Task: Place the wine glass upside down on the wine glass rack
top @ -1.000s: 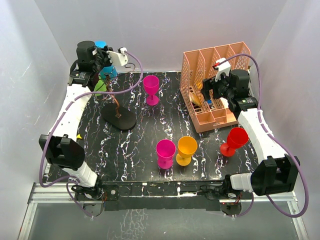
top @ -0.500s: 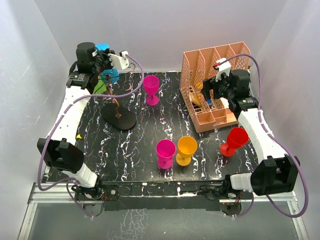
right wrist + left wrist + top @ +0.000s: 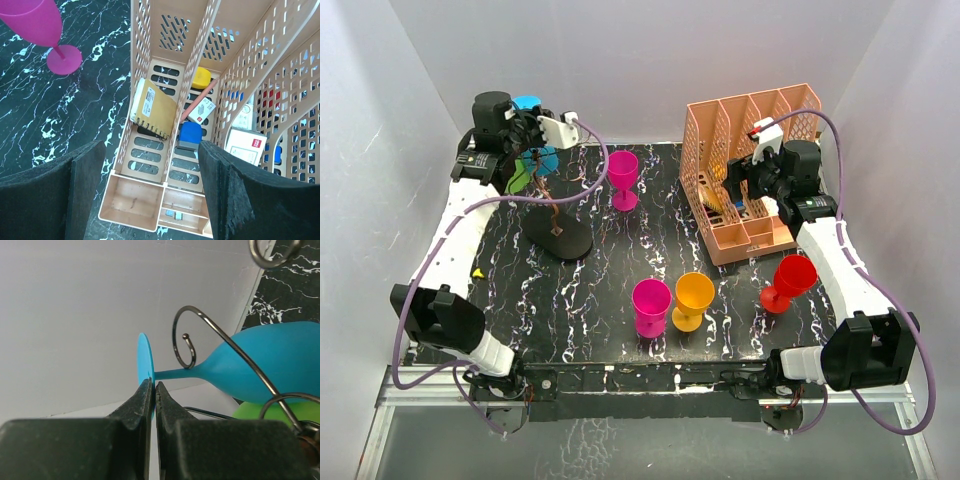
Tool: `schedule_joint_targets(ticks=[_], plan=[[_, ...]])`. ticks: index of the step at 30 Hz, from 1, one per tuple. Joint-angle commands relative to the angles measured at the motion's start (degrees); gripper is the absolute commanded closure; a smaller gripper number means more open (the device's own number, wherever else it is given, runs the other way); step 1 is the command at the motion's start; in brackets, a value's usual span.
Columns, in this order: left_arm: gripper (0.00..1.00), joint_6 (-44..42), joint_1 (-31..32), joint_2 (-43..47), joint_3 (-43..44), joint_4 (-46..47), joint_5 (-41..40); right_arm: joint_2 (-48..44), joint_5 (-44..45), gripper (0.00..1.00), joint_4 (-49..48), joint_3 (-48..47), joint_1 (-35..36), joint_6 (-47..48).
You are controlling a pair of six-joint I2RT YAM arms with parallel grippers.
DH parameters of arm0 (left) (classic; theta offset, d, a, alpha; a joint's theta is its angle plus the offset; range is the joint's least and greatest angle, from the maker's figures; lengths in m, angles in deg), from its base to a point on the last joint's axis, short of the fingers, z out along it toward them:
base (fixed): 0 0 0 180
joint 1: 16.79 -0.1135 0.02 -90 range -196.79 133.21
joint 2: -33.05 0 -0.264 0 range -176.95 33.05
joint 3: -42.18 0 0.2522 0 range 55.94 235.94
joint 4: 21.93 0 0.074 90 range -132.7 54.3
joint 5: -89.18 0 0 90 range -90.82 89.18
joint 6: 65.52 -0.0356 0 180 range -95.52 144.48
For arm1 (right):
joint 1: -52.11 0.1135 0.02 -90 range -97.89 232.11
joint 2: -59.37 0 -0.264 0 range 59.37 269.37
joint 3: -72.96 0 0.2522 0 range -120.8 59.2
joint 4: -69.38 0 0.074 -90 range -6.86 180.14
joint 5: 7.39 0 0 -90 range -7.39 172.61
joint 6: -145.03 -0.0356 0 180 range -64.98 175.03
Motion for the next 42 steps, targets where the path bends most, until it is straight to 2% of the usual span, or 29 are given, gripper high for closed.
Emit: schedule_joint_targets(ticks=[1, 24, 42], plan=[[1.00, -1.22, 0.36, 3.73, -1.61, 0.65, 2.12, -1.33, -0.61, 0.19, -4.07, -0.04, -0.39, -0.19], [1.00, 1.51, 0.99, 4.29, -0.58, -2.34, 7.09, -0.80, -1.77, 0.19, -4.38, 0.49, -1.35, -0.26], [1.00, 7.50, 0.97, 2.46, 1.08, -0.83, 10.76, -0.67, -2.10, 0.19, -4.33, 0.65, -1.76, -0.26]])
